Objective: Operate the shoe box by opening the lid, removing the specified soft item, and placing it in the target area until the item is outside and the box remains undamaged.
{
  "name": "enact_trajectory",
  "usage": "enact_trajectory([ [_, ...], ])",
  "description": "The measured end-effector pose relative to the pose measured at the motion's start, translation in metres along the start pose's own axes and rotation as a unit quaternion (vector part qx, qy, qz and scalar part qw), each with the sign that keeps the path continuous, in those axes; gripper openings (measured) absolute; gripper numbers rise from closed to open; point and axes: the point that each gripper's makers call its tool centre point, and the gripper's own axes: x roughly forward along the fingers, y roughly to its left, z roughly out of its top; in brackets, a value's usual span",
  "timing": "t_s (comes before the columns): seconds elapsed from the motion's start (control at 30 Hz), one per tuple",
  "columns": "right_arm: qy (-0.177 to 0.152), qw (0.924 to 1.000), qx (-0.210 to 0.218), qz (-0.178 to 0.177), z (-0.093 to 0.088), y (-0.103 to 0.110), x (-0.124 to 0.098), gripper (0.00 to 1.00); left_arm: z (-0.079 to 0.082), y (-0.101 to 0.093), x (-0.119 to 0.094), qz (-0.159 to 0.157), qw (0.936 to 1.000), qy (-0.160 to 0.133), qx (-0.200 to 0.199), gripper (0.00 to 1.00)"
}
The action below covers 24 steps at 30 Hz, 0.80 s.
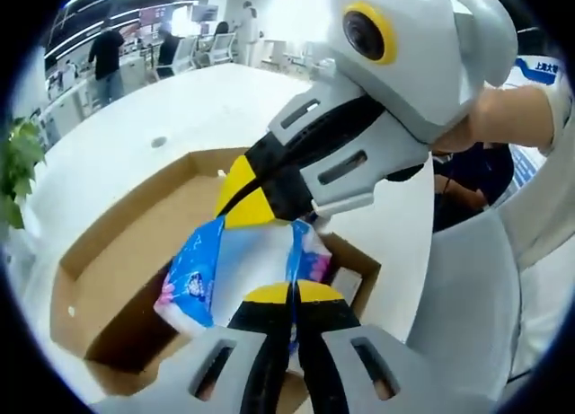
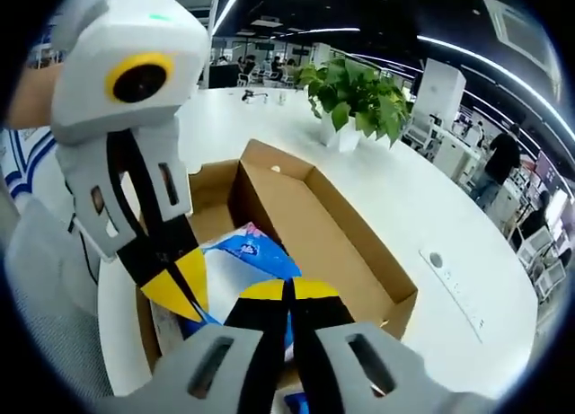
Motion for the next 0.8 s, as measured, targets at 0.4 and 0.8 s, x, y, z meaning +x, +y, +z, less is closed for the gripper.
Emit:
enact_trajectory([
  [0.4,-0.03,0.9995,0.003,-0.006,0.017,-0.003,-0.036,0.0,0.029,-0.008,-0.022,0.018,0.9994,-0.017,0.024,0.0],
  [0.8,-0.045,0.9988,-0.01,-0.016,0.025,-0.01,-0.073,0.0,0.06,-0.032,-0.03,0.013,0.9982,-0.039,0.043,0.0],
])
